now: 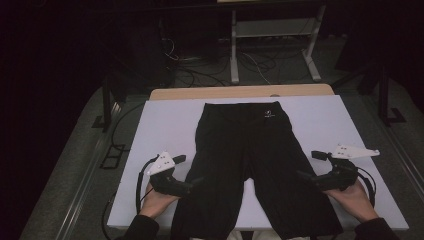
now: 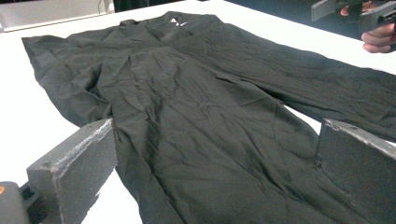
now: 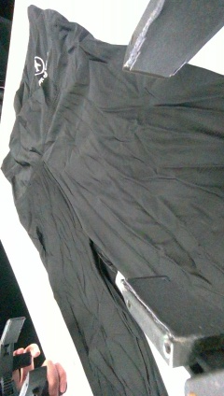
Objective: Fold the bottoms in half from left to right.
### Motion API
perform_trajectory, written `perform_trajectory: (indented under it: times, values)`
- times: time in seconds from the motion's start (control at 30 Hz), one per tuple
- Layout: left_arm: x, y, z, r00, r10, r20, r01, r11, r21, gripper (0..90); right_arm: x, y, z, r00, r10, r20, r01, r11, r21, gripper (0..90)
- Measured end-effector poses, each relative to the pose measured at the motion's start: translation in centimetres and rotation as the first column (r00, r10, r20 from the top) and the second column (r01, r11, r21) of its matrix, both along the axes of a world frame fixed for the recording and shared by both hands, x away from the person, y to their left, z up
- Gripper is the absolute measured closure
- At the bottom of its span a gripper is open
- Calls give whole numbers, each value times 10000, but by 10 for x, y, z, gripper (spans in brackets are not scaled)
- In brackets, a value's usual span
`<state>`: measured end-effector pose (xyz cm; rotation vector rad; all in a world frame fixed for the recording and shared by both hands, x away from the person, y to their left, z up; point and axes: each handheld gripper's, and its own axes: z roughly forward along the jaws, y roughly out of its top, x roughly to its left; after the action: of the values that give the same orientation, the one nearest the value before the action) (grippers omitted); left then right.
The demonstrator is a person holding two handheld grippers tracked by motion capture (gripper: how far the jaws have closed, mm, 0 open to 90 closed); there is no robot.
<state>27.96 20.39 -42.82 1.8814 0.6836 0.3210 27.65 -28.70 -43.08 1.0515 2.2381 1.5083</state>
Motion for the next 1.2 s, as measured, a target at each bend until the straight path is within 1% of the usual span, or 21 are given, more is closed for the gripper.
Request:
perform_trajectory:
  times: [0.17,0.37,0.47,0.57,0.73,0.87,1.0,1.2]
  values:
    - [0,0,0,10000,3,37,-3,10000,-45,0,-1,1,0,10000,-22,33,22,10000,-46,0]
    - [0,0,0,10000,19,72,-19,10000,-1,0,-1,1,1,10000,-57,69,58,10000,-75,0]
    - [0,0,0,10000,-8,67,8,10000,29,0,-1,2,1,9999,-55,106,56,9999,-103,0]
    - [0,-1,0,10000,-71,26,70,9999,144,0,-1,4,2,9999,-69,130,71,9999,-146,0]
    - [0,-2,-1,10000,-94,15,93,9997,209,0,0,7,3,10000,-66,64,67,9997,-215,0]
    - [0,-2,-1,10000,-74,-26,74,9997,221,0,1,11,6,9999,-56,118,60,9994,-342,0]
    - [0,-2,-2,9999,-16,-139,19,9996,267,0,3,14,10,9998,-3,181,8,9996,-288,0]
    - [-1,-2,-2,9999,63,-119,-60,9996,270,0,7,20,17,9999,78,133,-73,9992,-396,0]
